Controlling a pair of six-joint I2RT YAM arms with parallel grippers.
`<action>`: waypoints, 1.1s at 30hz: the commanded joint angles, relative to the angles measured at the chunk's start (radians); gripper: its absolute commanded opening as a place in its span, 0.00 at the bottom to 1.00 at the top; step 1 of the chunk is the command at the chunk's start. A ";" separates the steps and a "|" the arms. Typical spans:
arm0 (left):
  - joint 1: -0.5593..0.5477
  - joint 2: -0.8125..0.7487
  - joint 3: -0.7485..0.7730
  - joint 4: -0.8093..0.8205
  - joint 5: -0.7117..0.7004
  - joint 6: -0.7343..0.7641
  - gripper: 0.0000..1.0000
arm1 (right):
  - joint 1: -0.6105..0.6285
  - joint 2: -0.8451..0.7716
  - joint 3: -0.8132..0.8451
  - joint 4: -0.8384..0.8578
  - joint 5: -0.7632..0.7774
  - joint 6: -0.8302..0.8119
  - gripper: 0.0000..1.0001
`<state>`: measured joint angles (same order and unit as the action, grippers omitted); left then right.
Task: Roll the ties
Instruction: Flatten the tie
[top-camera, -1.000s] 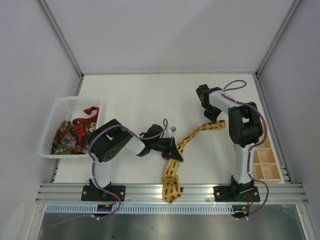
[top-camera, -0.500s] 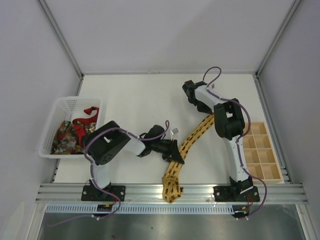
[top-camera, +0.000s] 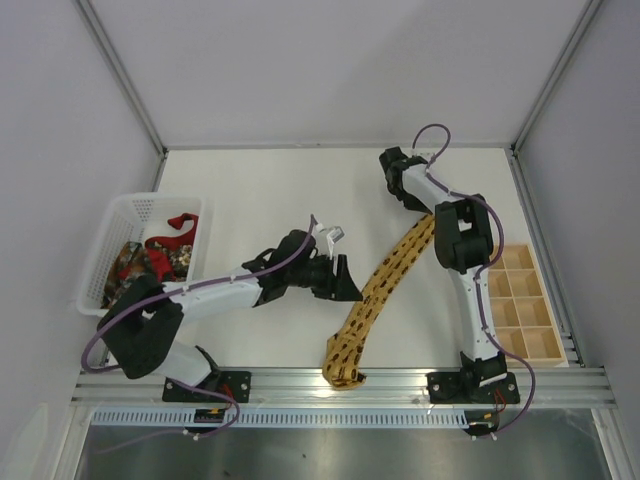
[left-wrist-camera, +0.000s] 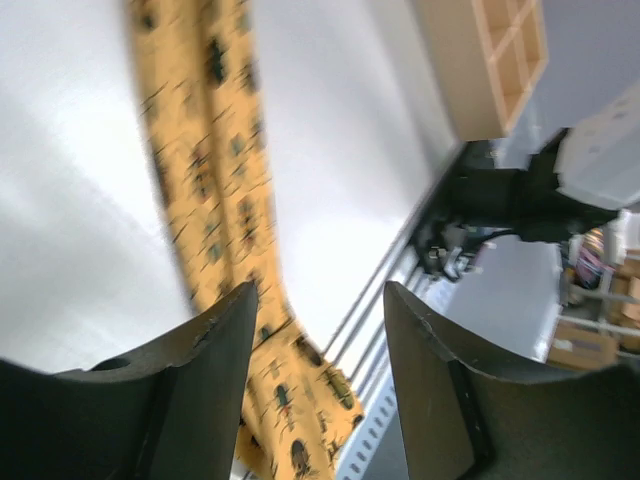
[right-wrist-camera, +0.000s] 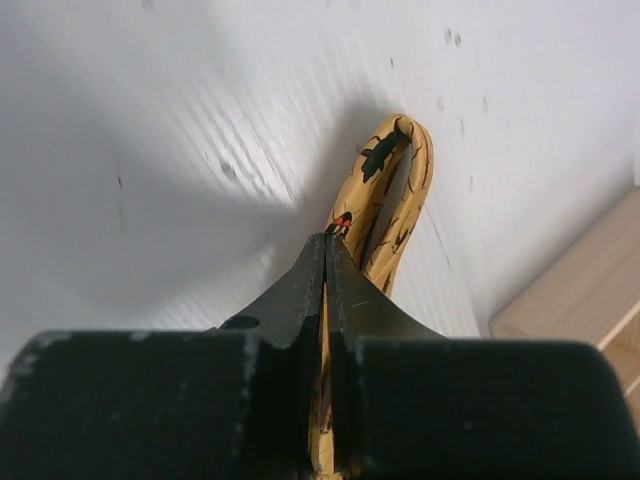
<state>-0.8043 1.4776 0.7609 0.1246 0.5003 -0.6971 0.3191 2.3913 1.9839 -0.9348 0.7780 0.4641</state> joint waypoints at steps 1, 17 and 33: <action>-0.019 -0.055 -0.067 -0.144 -0.112 0.050 0.59 | -0.023 0.048 0.075 0.076 0.030 -0.070 0.02; -0.049 -0.028 -0.138 -0.034 -0.072 -0.028 0.63 | -0.075 0.080 0.112 0.208 -0.034 -0.231 0.01; -0.225 0.009 -0.221 0.109 -0.091 -0.275 0.62 | -0.072 0.080 0.095 0.195 -0.078 -0.205 0.00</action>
<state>-1.0000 1.4647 0.5419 0.1841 0.4210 -0.8989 0.2443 2.4657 2.0617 -0.7490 0.7143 0.2573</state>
